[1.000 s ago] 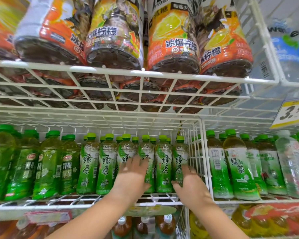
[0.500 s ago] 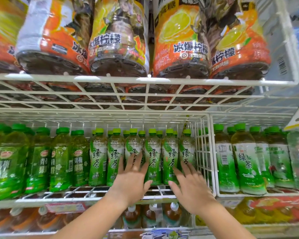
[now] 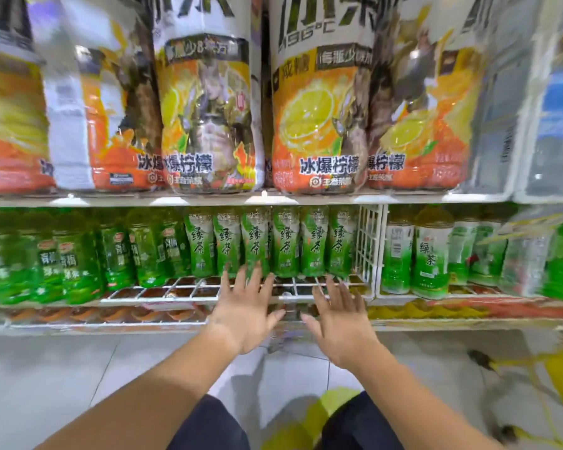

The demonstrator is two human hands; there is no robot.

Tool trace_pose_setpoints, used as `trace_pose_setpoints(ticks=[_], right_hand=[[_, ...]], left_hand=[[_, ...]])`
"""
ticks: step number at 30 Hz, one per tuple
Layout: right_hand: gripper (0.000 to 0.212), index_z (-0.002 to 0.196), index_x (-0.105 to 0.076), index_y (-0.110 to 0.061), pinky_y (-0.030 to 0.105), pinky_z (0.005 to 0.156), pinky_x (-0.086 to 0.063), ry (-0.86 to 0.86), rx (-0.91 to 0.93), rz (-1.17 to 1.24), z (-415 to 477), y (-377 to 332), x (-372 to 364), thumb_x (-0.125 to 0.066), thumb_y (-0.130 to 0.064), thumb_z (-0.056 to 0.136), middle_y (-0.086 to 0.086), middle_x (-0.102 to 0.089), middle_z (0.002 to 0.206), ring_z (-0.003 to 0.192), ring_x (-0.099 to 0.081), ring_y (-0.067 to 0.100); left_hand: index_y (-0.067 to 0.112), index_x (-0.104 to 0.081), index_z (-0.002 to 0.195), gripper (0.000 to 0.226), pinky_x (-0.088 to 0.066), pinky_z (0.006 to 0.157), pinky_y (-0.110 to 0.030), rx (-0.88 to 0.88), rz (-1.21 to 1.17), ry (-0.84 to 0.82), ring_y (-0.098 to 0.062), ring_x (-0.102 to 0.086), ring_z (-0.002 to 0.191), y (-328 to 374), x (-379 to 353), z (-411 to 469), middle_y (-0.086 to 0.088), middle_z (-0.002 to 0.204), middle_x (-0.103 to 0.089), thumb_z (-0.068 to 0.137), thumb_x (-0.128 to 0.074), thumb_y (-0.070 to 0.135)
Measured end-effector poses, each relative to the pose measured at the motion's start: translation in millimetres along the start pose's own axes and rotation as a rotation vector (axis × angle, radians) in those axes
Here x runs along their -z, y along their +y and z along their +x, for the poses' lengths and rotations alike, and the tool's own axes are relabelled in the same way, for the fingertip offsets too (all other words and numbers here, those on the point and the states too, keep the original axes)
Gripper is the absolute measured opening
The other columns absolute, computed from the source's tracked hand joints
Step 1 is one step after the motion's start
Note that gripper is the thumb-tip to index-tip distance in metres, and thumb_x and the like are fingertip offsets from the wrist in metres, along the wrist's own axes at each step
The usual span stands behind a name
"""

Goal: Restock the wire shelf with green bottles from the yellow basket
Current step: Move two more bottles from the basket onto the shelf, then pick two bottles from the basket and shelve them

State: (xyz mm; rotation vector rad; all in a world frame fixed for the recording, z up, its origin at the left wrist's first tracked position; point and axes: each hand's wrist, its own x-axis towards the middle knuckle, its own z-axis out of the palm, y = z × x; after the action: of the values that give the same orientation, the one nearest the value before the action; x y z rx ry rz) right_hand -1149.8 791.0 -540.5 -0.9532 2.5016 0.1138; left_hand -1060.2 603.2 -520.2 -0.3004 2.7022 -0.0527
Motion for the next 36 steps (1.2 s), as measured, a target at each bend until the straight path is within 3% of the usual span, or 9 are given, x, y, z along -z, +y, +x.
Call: trace_pose_setpoints(ticks=[3, 11, 15, 19, 22, 24, 31, 33, 36], right_hand=[[0.114, 0.158, -0.005, -0.022, 0.057, 0.119, 0.000, -0.001, 0.012, -0.018, -26.2, -5.2, 29.7, 0.037, -0.072, 0.065, 0.013, 0.003, 0.165, 0.151, 0.003, 0.034], [0.088, 0.155, -0.023, -0.018, 0.056, 0.117, -0.016, 0.078, -0.026, -0.054, -117.1, -13.2, 116.4, 0.006, -0.064, 0.087, 0.016, -0.023, 0.161, 0.146, -0.022, 0.037], [0.075, 0.156, -0.020, -0.018, 0.055, 0.117, -0.011, 0.103, -0.097, -0.029, -170.1, -18.4, 150.1, -0.011, -0.062, 0.097, 0.017, -0.019, 0.162, 0.147, -0.019, 0.037], [0.078, 0.150, -0.039, -0.013, 0.059, 0.111, -0.031, 0.204, -0.194, 0.022, -223.4, -30.5, 174.5, -0.019, -0.061, 0.093, 0.021, -0.039, 0.152, 0.139, -0.038, 0.041], [0.083, 0.157, -0.018, -0.016, 0.057, 0.117, -0.019, 0.226, -0.287, 0.059, -266.0, -43.1, 191.0, -0.008, -0.064, 0.090, 0.017, -0.021, 0.161, 0.148, -0.020, 0.038], [0.085, 0.158, -0.013, -0.017, 0.056, 0.118, -0.016, 0.260, -0.345, 0.080, -295.1, -50.8, 198.2, -0.004, -0.066, 0.089, 0.016, -0.015, 0.163, 0.149, -0.014, 0.037], [0.085, 0.157, -0.018, -0.015, 0.058, 0.118, -0.017, 0.345, -0.567, 0.136, -395.8, -63.1, 203.3, -0.009, -0.066, 0.089, 0.017, -0.017, 0.162, 0.148, -0.018, 0.038], [0.083, 0.156, -0.022, -0.016, 0.059, 0.116, -0.021, 0.373, -0.638, 0.144, -424.2, -58.1, 201.1, -0.014, -0.066, 0.091, 0.016, -0.022, 0.161, 0.147, -0.022, 0.038], [0.081, 0.154, -0.031, -0.015, 0.060, 0.113, -0.028, 0.397, -0.723, 0.155, -464.1, -44.2, 197.3, -0.020, -0.066, 0.092, 0.017, -0.032, 0.157, 0.143, -0.031, 0.040]], left_hand=[[0.018, -0.001, 0.161, 0.081, -0.006, 0.122, -0.063, -0.013, -0.008, -0.011, -0.038, -0.002, 0.155, 2.2, 24.4, -28.1, -0.012, 0.169, 0.004, 0.099, -0.019, 0.067], [0.017, 0.004, 0.161, 0.085, -0.010, 0.121, -0.063, -0.144, 0.142, 0.032, -0.039, -0.006, 0.154, -12.7, 110.6, -104.3, -0.014, 0.169, -0.006, 0.098, -0.017, 0.070], [0.016, -0.002, 0.161, 0.089, -0.014, 0.120, -0.061, -0.191, 0.178, 0.079, -0.038, -0.012, 0.154, -14.9, 158.0, -140.9, -0.015, 0.168, -0.012, 0.093, -0.008, 0.073], [0.015, -0.017, 0.160, 0.095, -0.019, 0.119, -0.063, -0.290, 0.165, 0.148, -0.040, -0.019, 0.152, -10.8, 192.4, -173.6, -0.017, 0.165, -0.023, 0.086, -0.003, 0.072], [0.016, -0.014, 0.161, 0.096, -0.016, 0.120, -0.063, -0.368, 0.134, 0.193, -0.039, -0.014, 0.153, -8.3, 219.6, -194.1, -0.016, 0.166, -0.018, 0.084, 0.000, 0.072], [0.017, -0.008, 0.161, 0.098, -0.012, 0.121, -0.062, -0.416, 0.142, 0.213, -0.039, -0.009, 0.154, -3.1, 237.3, -209.8, -0.016, 0.167, -0.013, 0.081, 0.006, 0.072], [0.018, -0.002, 0.162, 0.102, -0.011, 0.122, -0.060, -0.573, 0.160, 0.263, -0.037, -0.007, 0.155, 41.9, 278.5, -254.4, -0.014, 0.168, -0.009, 0.079, 0.007, 0.075], [0.017, 0.001, 0.162, 0.098, -0.011, 0.122, -0.061, -0.617, 0.173, 0.283, -0.037, -0.007, 0.155, 63.1, 288.5, -267.1, -0.014, 0.169, -0.007, 0.085, 0.001, 0.076], [0.016, -0.004, 0.162, 0.102, -0.013, 0.120, -0.061, -0.681, 0.224, 0.326, -0.038, -0.012, 0.154, 100.0, 304.0, -289.3, -0.015, 0.168, -0.012, 0.079, 0.008, 0.075]])
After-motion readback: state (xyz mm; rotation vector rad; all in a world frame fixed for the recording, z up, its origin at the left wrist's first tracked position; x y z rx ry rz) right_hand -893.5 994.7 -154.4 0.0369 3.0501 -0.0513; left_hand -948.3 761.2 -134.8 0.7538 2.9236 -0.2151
